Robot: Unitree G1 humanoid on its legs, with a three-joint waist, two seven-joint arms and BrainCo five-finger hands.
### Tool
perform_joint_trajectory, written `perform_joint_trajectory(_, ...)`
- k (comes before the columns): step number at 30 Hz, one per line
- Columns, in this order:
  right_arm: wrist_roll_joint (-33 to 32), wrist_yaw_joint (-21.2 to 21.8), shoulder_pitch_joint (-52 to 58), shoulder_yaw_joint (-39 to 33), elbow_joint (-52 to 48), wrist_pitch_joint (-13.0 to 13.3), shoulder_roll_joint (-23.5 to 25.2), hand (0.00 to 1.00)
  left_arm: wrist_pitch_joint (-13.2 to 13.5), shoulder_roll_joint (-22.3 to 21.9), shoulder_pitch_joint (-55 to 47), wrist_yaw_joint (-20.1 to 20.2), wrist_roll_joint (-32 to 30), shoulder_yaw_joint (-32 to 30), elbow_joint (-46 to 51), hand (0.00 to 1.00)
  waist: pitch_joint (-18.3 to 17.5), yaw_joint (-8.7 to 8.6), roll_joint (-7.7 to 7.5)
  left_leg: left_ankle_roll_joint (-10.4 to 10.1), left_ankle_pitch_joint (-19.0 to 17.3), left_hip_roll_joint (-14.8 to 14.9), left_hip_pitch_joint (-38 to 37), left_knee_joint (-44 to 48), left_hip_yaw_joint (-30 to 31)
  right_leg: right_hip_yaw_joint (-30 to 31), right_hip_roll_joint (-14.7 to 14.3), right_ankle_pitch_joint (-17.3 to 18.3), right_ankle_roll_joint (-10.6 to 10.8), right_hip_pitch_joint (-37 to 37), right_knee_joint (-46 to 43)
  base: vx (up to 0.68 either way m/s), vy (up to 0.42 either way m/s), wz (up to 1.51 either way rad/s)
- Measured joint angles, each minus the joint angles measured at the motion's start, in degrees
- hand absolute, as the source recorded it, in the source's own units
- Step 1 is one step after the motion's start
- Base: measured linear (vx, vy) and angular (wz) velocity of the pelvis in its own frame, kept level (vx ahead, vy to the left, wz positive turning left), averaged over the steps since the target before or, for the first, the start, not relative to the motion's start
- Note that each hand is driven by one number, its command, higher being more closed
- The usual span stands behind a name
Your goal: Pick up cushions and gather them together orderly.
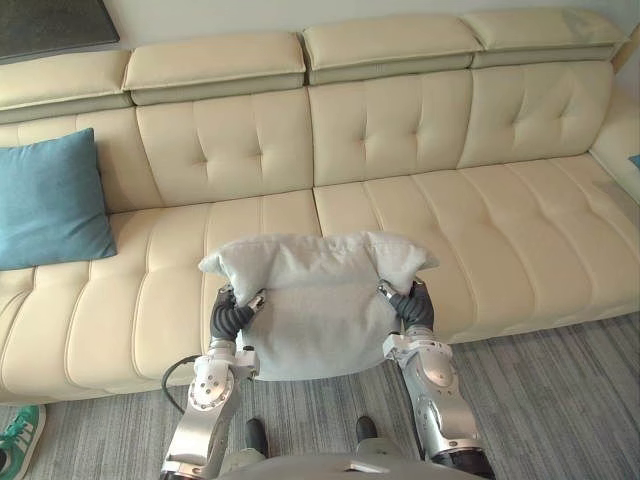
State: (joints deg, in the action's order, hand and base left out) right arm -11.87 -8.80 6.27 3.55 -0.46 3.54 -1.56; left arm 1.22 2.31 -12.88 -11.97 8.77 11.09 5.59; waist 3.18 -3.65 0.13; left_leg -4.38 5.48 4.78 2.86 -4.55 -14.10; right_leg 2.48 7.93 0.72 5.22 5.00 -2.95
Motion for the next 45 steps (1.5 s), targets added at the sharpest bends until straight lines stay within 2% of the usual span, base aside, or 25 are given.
perform_joint_trajectory(6,0.0,-0.7,-6.1,0.9,4.3,0.0,0.0,1.0,-0.3,0.3,4.8,-2.8,-2.0,-2.2,-0.6,1.0,-0.1,-0.17,0.12,0.0,0.7,0.1,0.5,-0.3,0.0,0.0,0.0,-0.7,0.8,0.5,0.9,-0.05,-0.012,-0.02)
perform_joint_trajectory(8,-0.1,-1.8,-9.3,1.4,5.3,0.0,0.0,1.0,-0.3,2.0,8.4,-4.2,-2.3,-2.5,-1.6,1.0,-0.9,-0.06,0.22,-0.1,1.3,0.2,2.5,-0.3,0.1,0.1,-0.1,-1.3,0.8,2.0,1.6,-0.07,-0.007,0.02)
perform_joint_trajectory(10,-0.1,-4.3,-18.2,2.0,9.3,0.2,-0.1,1.0,-0.3,5.1,16.8,-7.4,-3.0,-3.4,-5.9,1.0,-0.8,0.15,0.31,0.2,3.2,0.5,6.7,0.0,0.1,0.1,-0.4,-4.3,0.9,5.4,2.8,-0.09,-0.009,0.0)
perform_joint_trajectory(12,-0.1,-5.9,-23.4,2.2,11.9,0.3,-0.1,1.0,-0.3,6.4,22.2,-10.1,-3.5,-3.6,-9.5,1.0,-0.4,0.25,0.41,0.5,4.1,0.6,9.1,0.0,0.2,0.1,-0.5,-5.7,0.9,7.2,3.7,-0.08,0.007,0.03)
perform_joint_trajectory(14,-0.2,-8.1,-29.0,2.6,13.6,0.5,-0.1,1.0,-0.3,7.3,27.8,-13.0,-3.6,-4.4,-12.5,1.0,2.6,0.27,0.66,0.7,4.7,0.6,9.6,0.0,0.6,0.0,-0.5,-6.4,0.8,7.3,4.0,-0.14,0.029,0.07)
perform_joint_trajectory(17,-0.1,-10.5,-34.7,2.6,13.9,1.5,-0.2,1.0,-0.3,8.8,33.6,-15.5,-4.6,-5.1,-13.3,1.0,3.9,0.47,1.66,0.4,5.5,0.7,13.3,0.0,1.1,-0.1,-0.6,-6.7,0.6,11.3,3.2,-0.12,0.017,0.06)
perform_joint_trajectory(20,0.0,-14.8,-45.0,0.1,16.9,1.6,0.0,1.0,-0.3,10.2,45.9,-18.6,-4.5,-5.4,-18.6,1.0,7.8,1.78,2.65,0.3,7.1,0.9,17.0,0.0,1.3,0.0,-0.8,-7.6,1.0,15.6,1.7,-0.12,0.0,0.01)
perform_joint_trajectory(22,0.5,-17.5,-49.9,-1.5,17.1,1.8,0.2,1.0,-0.3,10.5,52.9,-20.0,-4.4,-5.7,-21.5,1.0,8.4,2.59,3.18,-0.2,7.6,1.0,20.2,0.0,1.4,0.0,-0.8,-8.4,1.0,19.0,1.4,-0.13,-0.02,0.01)
perform_joint_trajectory(24,1.0,-19.7,-54.1,-2.7,17.1,1.9,0.7,1.0,-0.2,11.4,59.4,-20.7,-4.3,-6.1,-24.9,1.0,10.1,3.06,3.45,-0.5,7.9,1.1,22.0,-0.2,1.3,0.1,-0.8,-9.0,1.2,21.0,1.4,-0.08,-0.021,-0.03)
perform_joint_trajectory(28,1.6,-24.1,-61.2,-6.0,16.9,3.7,1.9,1.0,-0.1,12.4,72.7,-21.5,-1.9,-6.3,-30.8,1.0,11.2,3.77,4.06,-0.6,9.0,1.5,28.1,-0.3,1.0,0.0,-0.9,-9.7,2.0,27.5,0.1,-0.05,-0.033,0.0)
perform_joint_trajectory(30,2.2,-26.3,-63.6,-8.1,15.1,4.0,2.8,1.0,-0.1,12.3,79.2,-21.4,-1.0,-6.2,-33.0,1.0,11.3,4.26,4.16,-0.2,11.1,1.6,31.4,0.0,0.9,-0.3,-0.8,-9.7,2.0,30.8,-0.5,0.0,-0.005,0.09)
perform_joint_trajectory(32,2.2,-27.6,-67.3,-10.9,16.0,4.1,3.4,1.0,-0.2,11.9,84.3,-20.8,-0.4,-6.4,-36.1,1.0,11.8,4.26,4.43,-1.3,13.0,1.6,33.5,0.0,1.2,-1.2,-0.5,-9.7,1.9,32.2,-0.7,0.02,0.006,0.23)
perform_joint_trajectory(34,2.1,-28.7,-71.6,-12.6,18.4,4.2,2.7,1.0,-0.2,11.9,87.3,-20.3,0.0,-6.6,-37.3,1.0,12.0,4.64,4.79,-2.7,14.4,1.7,35.2,0.0,1.5,-2.0,-0.5,-9.2,1.3,33.7,-1.2,0.02,-0.008,0.18)
perform_joint_trajectory(38,0.8,-29.0,-79.4,-13.1,22.3,4.3,0.0,1.0,-0.2,12.4,92.7,-20.1,0.0,-8.4,-37.9,1.0,12.0,5.81,4.83,-2.9,15.5,3.5,39.4,0.0,1.6,-3.4,-2.4,-8.2,0.0,38.4,-3.8,-0.01,-0.003,0.0)
perform_joint_trajectory(45,-1.9,-29.2,-84.3,-11.5,27.0,5.7,-1.8,1.0,-0.2,13.7,95.5,-20.2,0.2,-8.9,-40.4,1.0,12.0,6.8,4.85,-3.6,15.9,5.2,43.4,0.0,1.5,-3.9,-4.0,-7.5,-1.0,43.5,-6.3,-0.05,0.023,-0.05)
